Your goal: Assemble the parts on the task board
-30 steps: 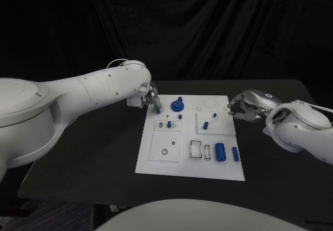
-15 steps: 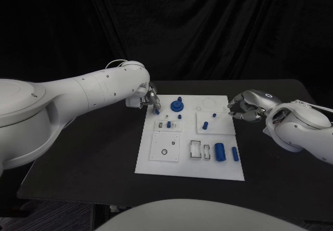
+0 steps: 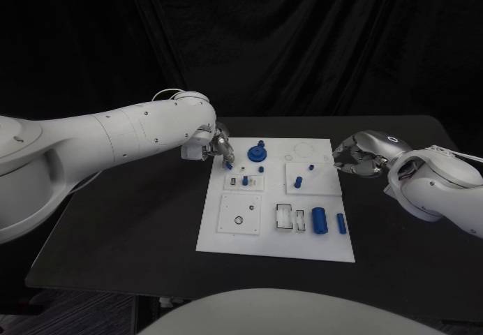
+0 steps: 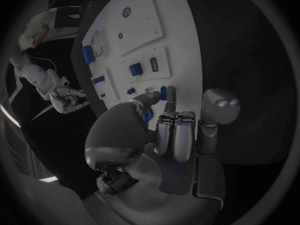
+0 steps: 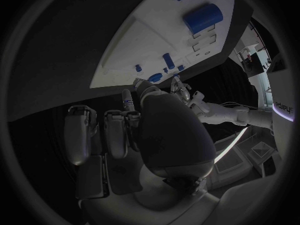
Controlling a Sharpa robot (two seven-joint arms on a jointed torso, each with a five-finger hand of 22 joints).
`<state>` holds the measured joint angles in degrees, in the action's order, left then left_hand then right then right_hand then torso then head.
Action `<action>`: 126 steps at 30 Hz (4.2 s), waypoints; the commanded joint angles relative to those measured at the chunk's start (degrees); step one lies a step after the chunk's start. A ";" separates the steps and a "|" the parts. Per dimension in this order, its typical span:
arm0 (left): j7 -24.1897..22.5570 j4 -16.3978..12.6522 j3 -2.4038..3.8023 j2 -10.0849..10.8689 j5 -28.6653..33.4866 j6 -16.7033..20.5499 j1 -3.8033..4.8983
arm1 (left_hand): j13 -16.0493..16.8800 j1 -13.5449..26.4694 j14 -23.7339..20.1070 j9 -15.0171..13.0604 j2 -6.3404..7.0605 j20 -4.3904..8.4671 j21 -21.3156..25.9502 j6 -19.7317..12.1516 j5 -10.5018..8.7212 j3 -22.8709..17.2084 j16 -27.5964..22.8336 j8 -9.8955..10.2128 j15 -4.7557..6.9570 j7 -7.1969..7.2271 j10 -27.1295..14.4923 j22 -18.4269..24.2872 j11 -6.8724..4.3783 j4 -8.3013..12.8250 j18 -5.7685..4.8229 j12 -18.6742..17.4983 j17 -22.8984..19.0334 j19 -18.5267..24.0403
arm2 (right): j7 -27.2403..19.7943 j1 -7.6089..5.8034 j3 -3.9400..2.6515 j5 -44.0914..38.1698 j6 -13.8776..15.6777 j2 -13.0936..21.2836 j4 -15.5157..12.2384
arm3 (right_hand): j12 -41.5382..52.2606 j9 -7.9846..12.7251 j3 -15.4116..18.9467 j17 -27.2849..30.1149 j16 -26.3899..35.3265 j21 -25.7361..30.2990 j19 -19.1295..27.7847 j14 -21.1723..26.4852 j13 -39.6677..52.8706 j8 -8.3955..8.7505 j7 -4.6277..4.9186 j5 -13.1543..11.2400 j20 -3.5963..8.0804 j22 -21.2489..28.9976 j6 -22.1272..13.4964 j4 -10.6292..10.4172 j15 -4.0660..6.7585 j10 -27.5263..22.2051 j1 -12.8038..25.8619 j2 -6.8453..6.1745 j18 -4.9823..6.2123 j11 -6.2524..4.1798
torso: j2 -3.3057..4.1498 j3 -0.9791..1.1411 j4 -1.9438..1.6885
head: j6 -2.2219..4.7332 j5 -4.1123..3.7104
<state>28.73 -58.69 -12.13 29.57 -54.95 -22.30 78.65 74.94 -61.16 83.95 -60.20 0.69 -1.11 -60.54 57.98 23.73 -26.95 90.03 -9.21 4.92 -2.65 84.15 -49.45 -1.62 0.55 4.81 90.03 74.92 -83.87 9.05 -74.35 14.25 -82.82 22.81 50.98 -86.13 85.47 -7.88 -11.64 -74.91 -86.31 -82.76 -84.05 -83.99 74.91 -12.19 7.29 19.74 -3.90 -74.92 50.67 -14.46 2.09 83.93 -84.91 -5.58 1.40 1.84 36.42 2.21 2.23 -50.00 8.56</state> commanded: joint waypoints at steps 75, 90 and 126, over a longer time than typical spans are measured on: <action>3.63 -13.92 0.04 5.63 0.04 7.74 -1.83 | 15.06 3.45 6.05 0.18 0.28 0.48 4.23 1.28 -3.93 -0.35 -0.03 0.57 0.42 0.42 5.85 6.12 -0.43 -2.47 1.14 -0.03 15.08 -4.31 | 1.32 0.13 -0.03 -0.22 -0.90 0.77 -0.55 | -0.56 0.10 -0.45 -6.05 0.46 0.60 -2.05 -4.21 7.25 0.16 -0.05 0.52 -0.41 -11.69 0.11 0.02 -0.23 1.22 -0.42 0.31 0.78 0.42 | -0.61 0.15 -0.64 | 0.00 0.29; 2.81 -14.32 0.05 6.65 0.04 9.09 -3.50 | 15.06 3.56 6.05 0.17 0.20 0.44 4.72 1.29 -3.90 -0.33 -0.03 0.63 0.40 0.40 5.85 6.64 -0.40 -2.60 1.20 -0.03 15.08 -4.30 | 1.28 0.24 -0.03 -0.22 -1.22 0.84 -0.54 | -0.57 0.11 -0.51 -6.05 0.47 0.62 -2.04 -4.21 7.23 0.16 -0.04 0.56 -0.42 -11.69 0.13 0.06 -0.24 1.21 -0.41 0.33 0.79 0.43 | -0.59 0.15 -0.81 | 0.00 0.17; 0.61 -17.86 0.05 9.01 0.03 15.37 -4.29 | 15.06 2.21 6.05 -1.00 0.59 0.62 5.22 2.43 -0.22 -1.48 -0.03 -0.18 0.67 0.89 5.85 7.02 -0.75 -1.33 1.23 -0.03 15.08 -4.39 | 1.50 0.42 -0.03 -0.22 -1.41 1.25 -0.58 | -0.62 0.11 -0.65 -5.98 0.50 0.71 -2.00 -4.19 7.15 0.15 -0.03 0.63 -0.43 -11.66 0.18 0.17 -0.25 1.15 -0.46 0.36 0.81 0.45 | -0.63 0.15 -0.77 | 0.00 0.11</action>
<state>30.55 -76.24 -12.11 38.53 -55.10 -8.97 74.49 74.92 -58.19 83.94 -61.07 1.34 -0.92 -55.13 60.09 23.25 -28.18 90.03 -9.19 5.33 -1.76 84.02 -42.37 -1.86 -0.86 5.29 90.03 74.91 -84.07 9.53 -74.09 14.26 -82.82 21.71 52.14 -86.67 85.19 -7.84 -11.96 -74.91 -86.05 -82.21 -84.05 -83.99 74.94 -12.20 7.29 20.19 -3.90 -74.90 50.67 -14.14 2.09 83.93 -85.14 -5.35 1.38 1.85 35.83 2.36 1.49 -50.00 8.65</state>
